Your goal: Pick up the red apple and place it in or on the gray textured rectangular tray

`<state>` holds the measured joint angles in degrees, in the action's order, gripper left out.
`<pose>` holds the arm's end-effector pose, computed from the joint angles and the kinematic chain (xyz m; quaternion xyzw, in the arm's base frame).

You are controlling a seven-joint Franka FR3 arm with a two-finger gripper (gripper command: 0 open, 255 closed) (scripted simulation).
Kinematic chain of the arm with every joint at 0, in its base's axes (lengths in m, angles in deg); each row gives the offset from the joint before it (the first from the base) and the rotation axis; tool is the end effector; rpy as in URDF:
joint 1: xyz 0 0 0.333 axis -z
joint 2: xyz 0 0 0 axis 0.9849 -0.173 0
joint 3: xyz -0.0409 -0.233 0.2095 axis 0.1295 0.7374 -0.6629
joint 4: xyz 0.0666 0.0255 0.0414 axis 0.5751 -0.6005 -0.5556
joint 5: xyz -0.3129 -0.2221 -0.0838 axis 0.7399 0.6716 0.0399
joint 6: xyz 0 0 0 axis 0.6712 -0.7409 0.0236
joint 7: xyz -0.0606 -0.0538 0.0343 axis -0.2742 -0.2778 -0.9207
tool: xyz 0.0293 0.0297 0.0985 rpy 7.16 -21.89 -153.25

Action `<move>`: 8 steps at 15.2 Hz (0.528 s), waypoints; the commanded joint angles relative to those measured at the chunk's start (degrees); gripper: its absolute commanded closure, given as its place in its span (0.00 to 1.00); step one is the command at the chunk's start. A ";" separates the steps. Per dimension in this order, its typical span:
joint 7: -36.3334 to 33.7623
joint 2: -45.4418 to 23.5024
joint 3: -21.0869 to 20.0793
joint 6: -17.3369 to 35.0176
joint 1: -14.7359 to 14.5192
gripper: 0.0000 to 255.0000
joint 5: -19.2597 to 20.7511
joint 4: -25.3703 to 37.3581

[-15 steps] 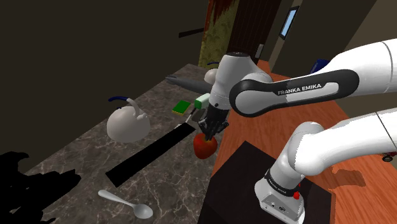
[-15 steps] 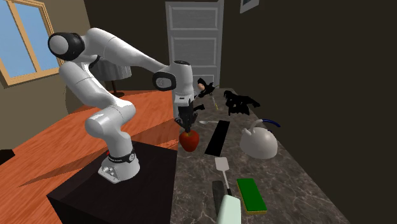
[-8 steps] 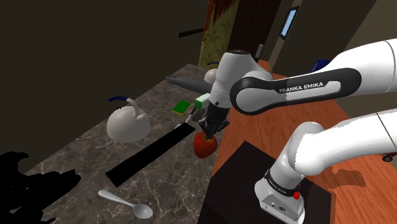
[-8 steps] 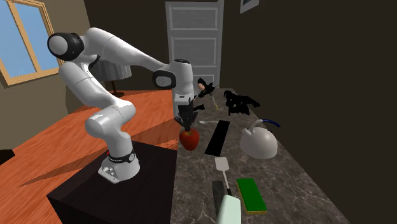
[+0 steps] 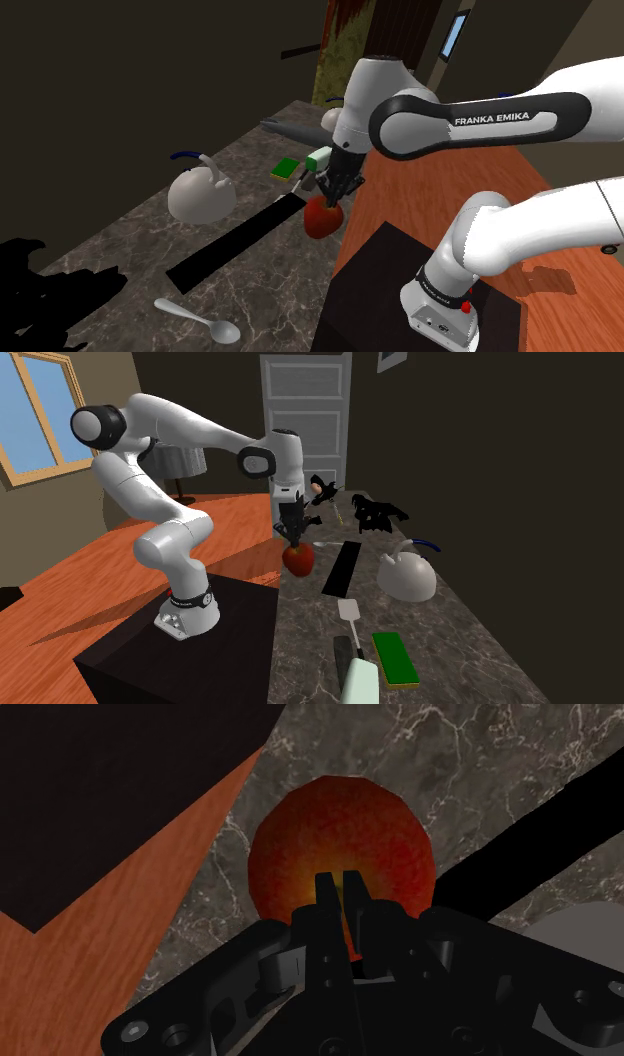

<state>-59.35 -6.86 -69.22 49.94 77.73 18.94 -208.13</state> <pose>0.3080 0.1514 0.4461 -0.9579 0.2862 -0.0151 0.0184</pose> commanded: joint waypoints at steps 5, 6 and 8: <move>-0.18 1.06 1.11 -4.97 0.35 1.00 0.97 3.90; -0.21 1.18 1.28 -5.78 0.41 1.00 1.12 4.59; -0.28 1.36 1.62 -7.36 0.52 1.00 1.42 6.00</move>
<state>-59.61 -5.55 -67.81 43.53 78.15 20.16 -203.03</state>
